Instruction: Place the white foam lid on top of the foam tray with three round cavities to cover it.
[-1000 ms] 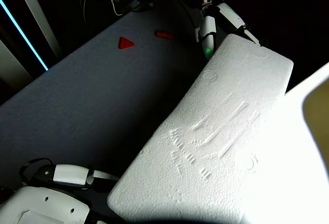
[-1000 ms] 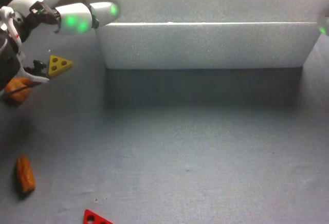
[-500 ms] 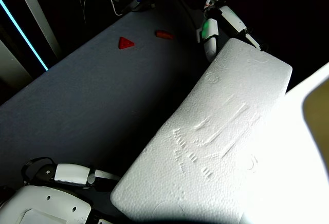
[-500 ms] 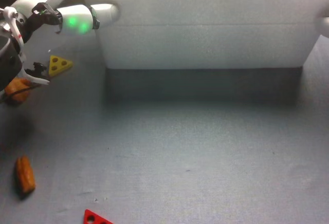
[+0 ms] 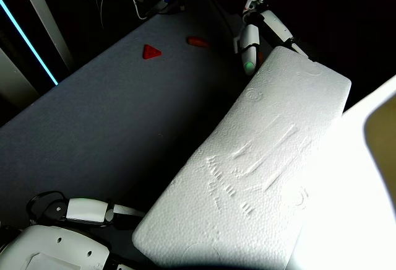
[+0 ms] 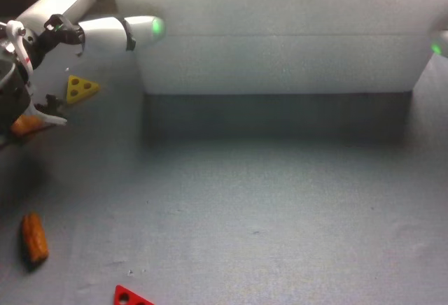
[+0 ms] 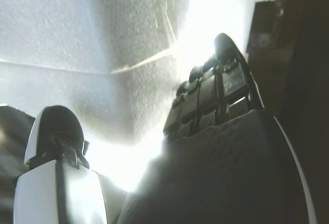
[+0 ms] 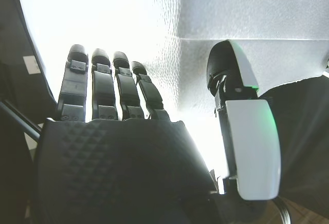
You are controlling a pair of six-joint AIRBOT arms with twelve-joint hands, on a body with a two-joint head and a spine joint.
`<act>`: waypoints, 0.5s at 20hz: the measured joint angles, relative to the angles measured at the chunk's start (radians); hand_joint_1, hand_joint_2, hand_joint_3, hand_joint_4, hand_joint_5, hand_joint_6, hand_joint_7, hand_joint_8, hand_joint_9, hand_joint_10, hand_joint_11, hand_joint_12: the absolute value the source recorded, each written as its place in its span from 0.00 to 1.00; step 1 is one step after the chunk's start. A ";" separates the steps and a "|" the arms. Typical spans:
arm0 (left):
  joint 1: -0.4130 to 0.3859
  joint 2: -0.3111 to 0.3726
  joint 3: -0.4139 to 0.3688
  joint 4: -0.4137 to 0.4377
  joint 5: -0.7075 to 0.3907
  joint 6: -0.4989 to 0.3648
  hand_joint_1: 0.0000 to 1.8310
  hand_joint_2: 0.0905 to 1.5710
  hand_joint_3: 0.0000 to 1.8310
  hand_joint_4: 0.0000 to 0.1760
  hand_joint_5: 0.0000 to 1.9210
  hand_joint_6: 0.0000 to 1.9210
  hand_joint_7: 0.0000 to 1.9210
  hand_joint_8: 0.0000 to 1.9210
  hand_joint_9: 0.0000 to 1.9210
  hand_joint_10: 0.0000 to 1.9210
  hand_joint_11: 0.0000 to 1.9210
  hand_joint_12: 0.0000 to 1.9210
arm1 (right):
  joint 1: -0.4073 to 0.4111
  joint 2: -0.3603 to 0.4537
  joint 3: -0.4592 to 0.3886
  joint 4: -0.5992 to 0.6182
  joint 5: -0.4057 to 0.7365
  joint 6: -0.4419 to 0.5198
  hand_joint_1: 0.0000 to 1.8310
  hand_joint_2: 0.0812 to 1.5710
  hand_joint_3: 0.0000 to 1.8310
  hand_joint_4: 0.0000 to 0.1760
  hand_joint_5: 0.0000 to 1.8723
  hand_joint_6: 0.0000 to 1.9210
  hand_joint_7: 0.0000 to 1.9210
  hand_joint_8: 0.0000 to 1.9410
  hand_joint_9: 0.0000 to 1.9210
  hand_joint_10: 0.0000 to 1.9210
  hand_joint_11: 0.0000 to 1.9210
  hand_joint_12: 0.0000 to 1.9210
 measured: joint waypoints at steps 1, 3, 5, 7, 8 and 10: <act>0.005 0.000 0.000 0.000 0.005 -0.001 0.26 0.63 0.00 0.29 0.01 0.00 0.00 0.00 0.00 0.00 0.00 0.26 | -0.003 0.000 0.000 0.003 -0.003 0.000 0.30 0.78 0.00 0.00 0.00 0.00 0.00 0.00 0.00 0.00 0.03 0.02; 0.020 0.000 0.000 -0.005 0.021 0.000 0.28 0.64 0.00 0.23 0.00 0.00 0.00 0.00 0.00 0.00 0.00 0.27 | -0.014 0.000 -0.001 0.011 -0.012 0.000 0.31 0.79 0.00 0.00 0.00 0.00 0.00 0.00 0.00 0.00 0.00 0.15; 0.032 0.000 0.000 -0.006 0.024 0.001 0.28 0.64 0.00 0.22 0.00 0.00 0.00 0.00 0.00 0.00 0.00 0.34 | -0.026 0.000 -0.001 0.017 -0.016 0.000 0.31 0.78 0.00 0.00 0.00 0.00 0.00 0.00 0.01 0.00 0.00 0.23; 0.045 0.001 0.000 -0.017 0.024 0.003 0.28 0.63 0.00 0.27 0.00 0.00 0.00 0.00 0.00 0.00 0.00 0.35 | -0.035 0.000 -0.001 0.029 -0.015 0.001 0.32 0.78 0.00 0.00 0.00 0.00 0.00 0.00 0.00 0.00 0.00 0.18; 0.053 0.001 0.000 -0.021 0.025 0.004 0.28 0.63 0.00 0.22 0.00 0.00 0.00 0.00 0.00 0.00 0.00 0.38 | -0.040 0.003 -0.001 0.028 -0.013 0.000 0.32 0.78 0.00 0.00 0.00 0.00 0.00 0.00 0.00 0.00 0.00 0.11; 0.068 0.007 -0.006 -0.031 0.035 0.008 0.28 0.64 0.00 0.14 0.00 0.00 0.00 0.00 0.00 0.00 0.00 0.36 | -0.055 0.016 -0.008 0.039 -0.013 0.000 0.32 0.77 0.00 0.00 0.00 0.00 0.00 0.00 0.00 0.00 0.00 0.01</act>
